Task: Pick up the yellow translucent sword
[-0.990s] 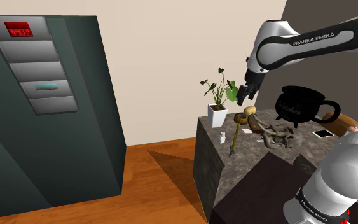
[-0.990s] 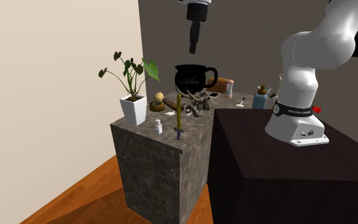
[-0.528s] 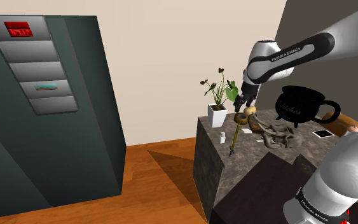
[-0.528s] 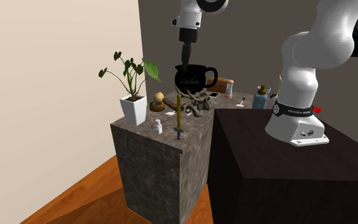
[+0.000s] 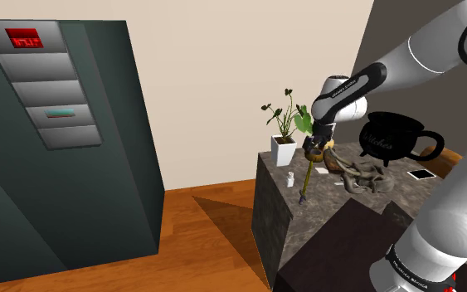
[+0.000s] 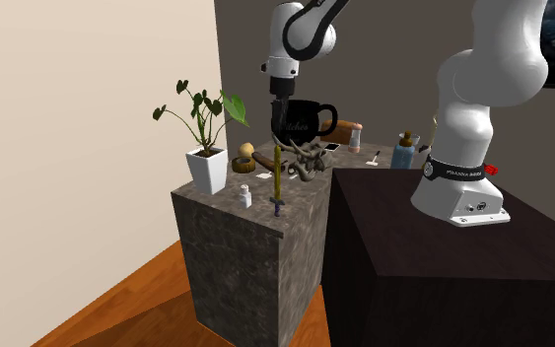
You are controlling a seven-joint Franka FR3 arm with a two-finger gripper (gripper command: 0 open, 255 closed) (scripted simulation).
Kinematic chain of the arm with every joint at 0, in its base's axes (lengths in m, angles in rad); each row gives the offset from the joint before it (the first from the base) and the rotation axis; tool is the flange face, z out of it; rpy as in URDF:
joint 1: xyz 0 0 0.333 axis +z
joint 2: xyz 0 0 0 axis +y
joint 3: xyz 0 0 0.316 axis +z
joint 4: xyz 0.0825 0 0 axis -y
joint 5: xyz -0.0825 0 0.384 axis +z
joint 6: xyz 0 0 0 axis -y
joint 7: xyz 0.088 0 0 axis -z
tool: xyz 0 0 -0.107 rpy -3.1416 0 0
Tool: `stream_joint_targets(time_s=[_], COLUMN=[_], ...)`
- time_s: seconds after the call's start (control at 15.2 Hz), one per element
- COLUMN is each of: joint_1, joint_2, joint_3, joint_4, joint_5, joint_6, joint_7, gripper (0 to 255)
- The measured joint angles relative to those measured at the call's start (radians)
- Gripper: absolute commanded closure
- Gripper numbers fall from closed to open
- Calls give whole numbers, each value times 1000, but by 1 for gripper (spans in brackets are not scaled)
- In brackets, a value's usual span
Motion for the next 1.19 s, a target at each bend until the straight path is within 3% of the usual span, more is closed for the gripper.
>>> stream_joint_targets(time_s=[0.33,0.73,0.79,1.19], joint_1=[-16,-26,-26,-26], joint_2=[149,219,221,223], joint_3=[-7,7,8,9], joint_4=[36,37,37,37], joint_5=[82,131,132,134], joint_6=[98,163,165,168], joint_7=[-64,-100,-100,-101], gripper=[0,0,255,255])
